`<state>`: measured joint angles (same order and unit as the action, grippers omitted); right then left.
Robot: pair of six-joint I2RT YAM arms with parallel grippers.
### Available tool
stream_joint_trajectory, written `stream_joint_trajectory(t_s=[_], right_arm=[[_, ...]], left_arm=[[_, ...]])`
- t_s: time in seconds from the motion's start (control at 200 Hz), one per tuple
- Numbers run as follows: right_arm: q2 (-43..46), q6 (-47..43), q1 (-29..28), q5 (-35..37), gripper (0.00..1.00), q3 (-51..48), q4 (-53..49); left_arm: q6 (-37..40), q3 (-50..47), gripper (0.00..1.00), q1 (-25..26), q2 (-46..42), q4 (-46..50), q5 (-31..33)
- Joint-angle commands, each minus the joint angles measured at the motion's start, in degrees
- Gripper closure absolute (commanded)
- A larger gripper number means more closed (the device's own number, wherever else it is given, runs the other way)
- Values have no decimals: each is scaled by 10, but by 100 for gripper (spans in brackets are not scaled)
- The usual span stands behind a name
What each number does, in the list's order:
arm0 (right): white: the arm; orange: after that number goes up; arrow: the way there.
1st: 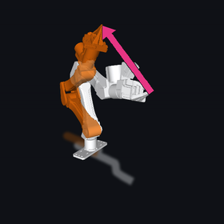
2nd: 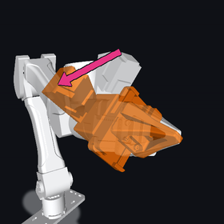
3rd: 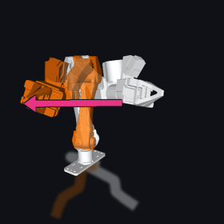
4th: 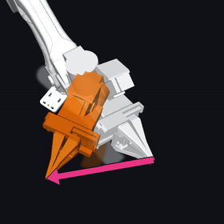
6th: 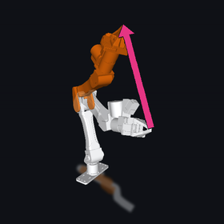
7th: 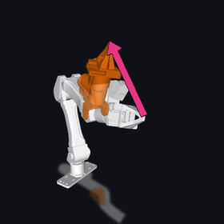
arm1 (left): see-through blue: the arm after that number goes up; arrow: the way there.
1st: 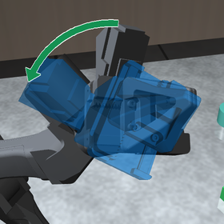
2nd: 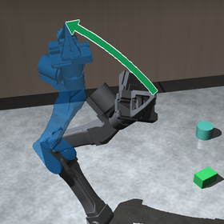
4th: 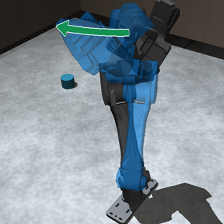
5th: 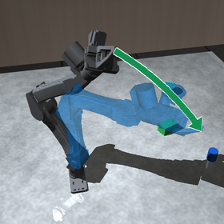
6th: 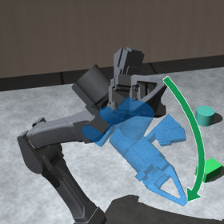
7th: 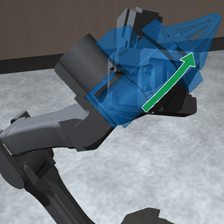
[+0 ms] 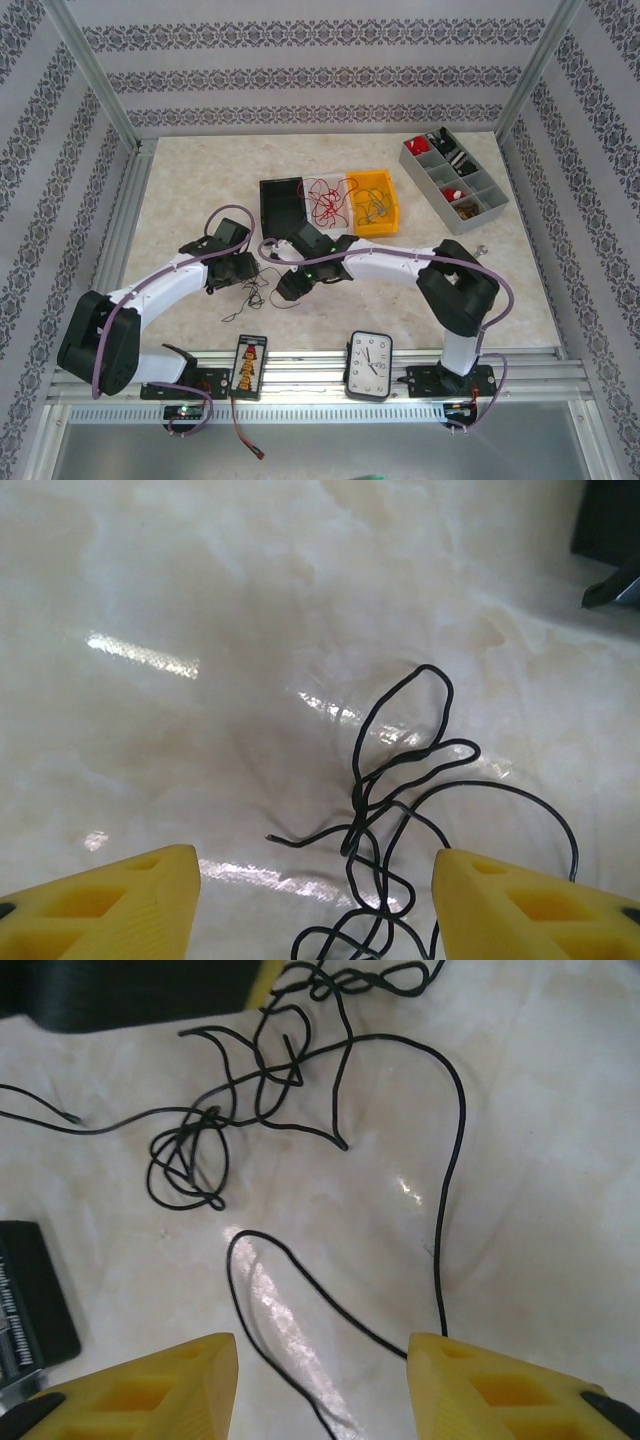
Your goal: Untangle the cables
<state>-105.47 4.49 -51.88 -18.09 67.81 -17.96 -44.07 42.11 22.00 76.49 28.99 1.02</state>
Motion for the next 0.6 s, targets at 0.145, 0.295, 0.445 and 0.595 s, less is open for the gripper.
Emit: stream_joint_trajectory(t_s=[0.145,0.295,0.445,0.595], right_arm=[[-52,-52,-2,10,51,36,-45],[-71,-67,-2,47,52,53,-49],[-75,-79,-2,77,52,60,-50],[-75,-78,-2,85,58,55,-50]], left_arm=[[-11,-14,37,-1,-10,11,-31],[-13,-22,38,-1,-6,3,-45],[-8,-23,40,0,8,3,-62],[1,-21,41,2,31,6,-84]])
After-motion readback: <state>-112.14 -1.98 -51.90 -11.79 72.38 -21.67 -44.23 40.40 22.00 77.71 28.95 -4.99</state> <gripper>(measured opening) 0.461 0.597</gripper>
